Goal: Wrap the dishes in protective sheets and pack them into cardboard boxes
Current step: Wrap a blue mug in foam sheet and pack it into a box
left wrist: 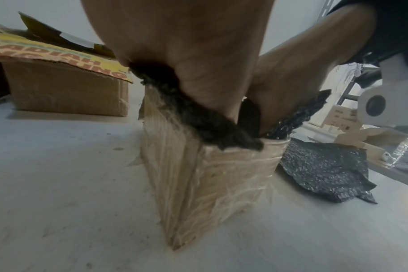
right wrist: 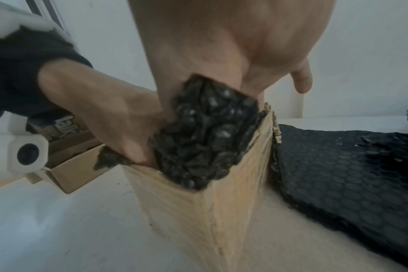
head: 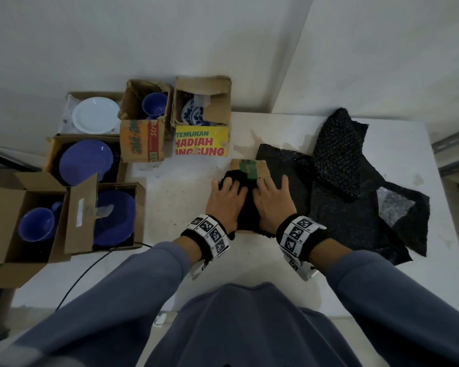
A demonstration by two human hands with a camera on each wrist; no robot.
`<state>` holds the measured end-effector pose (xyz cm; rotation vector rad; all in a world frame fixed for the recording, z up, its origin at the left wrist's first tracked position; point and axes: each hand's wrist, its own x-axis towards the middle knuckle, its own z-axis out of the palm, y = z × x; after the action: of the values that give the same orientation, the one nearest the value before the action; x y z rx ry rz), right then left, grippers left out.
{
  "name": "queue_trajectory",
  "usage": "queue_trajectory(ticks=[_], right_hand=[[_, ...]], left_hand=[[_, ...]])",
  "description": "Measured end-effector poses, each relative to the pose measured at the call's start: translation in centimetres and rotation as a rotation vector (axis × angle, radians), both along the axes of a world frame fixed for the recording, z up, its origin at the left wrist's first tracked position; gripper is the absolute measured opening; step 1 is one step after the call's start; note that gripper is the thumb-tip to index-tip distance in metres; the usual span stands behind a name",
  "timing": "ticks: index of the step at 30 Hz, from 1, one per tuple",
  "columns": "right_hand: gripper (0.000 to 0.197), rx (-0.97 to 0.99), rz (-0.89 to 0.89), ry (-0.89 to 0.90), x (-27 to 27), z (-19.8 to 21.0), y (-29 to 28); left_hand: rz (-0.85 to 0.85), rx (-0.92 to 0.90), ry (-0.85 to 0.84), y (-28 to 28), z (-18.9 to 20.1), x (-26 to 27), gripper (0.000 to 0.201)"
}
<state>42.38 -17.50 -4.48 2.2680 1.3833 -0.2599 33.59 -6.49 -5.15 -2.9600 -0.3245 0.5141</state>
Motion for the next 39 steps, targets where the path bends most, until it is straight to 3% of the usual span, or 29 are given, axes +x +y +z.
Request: queue_trajectory(ticks=[5, 11, 19, 23, 26, 28, 30, 33, 35, 39], right_hand=[[0.066, 0.015, -0.031, 0.042, 0.3, -0.3, -0.3], [0.061, 0.049, -0.1, 0.069, -0.5, -0.6, -0.4], [0.049, 0.015, -0.034, 0.075, -0.8, -0.9, 0.6], [0.052, -0.004, 0.062, 0.159, 0.4, -0.4, 0.5], [0.057, 0.153, 0.088, 0.317, 1.6, 0.8, -0.1], [0.064, 0.309, 0.013, 0.321, 1.8, 1.3, -1.2], [0.07, 0.408, -0.207, 0.305, 1.3, 1.5, -2.5], [0.063, 0.394, -0.524, 0.462, 0.2, 1.0, -3.8], [0.048, 0.358, -0.593, 0.482, -0.1, 0.5, -4.2], [0.033, 0.397, -0.632, 0.429, 0.1, 0.5, -3.6]], left_hand=[[-0.007, 0.012, -0.001, -0.1, -0.2, 0.0, 0.073], [0.003, -0.019, -0.067, -0.1, -0.4, -0.7, 0.054], [0.159, -0.027, -0.041, -1.9, -0.6, -1.6, 0.063], [0.236, -0.131, -0.033, -2.3, -0.4, -2.2, 0.061], [0.264, -0.335, -0.259, -1.3, 1.0, -2.6, 0.041], [0.256, -0.407, -0.502, 0.1, 2.2, -3.0, 0.029], [0.294, -0.445, -0.615, 1.7, 2.1, -3.3, 0.034], [0.452, -0.666, -0.534, 3.5, 1.0, -3.1, 0.047], [0.499, -0.827, -0.453, 3.9, 0.5, -2.9, 0.047], [0.546, -0.845, -0.407, 3.4, 0.2, -3.7, 0.046]])
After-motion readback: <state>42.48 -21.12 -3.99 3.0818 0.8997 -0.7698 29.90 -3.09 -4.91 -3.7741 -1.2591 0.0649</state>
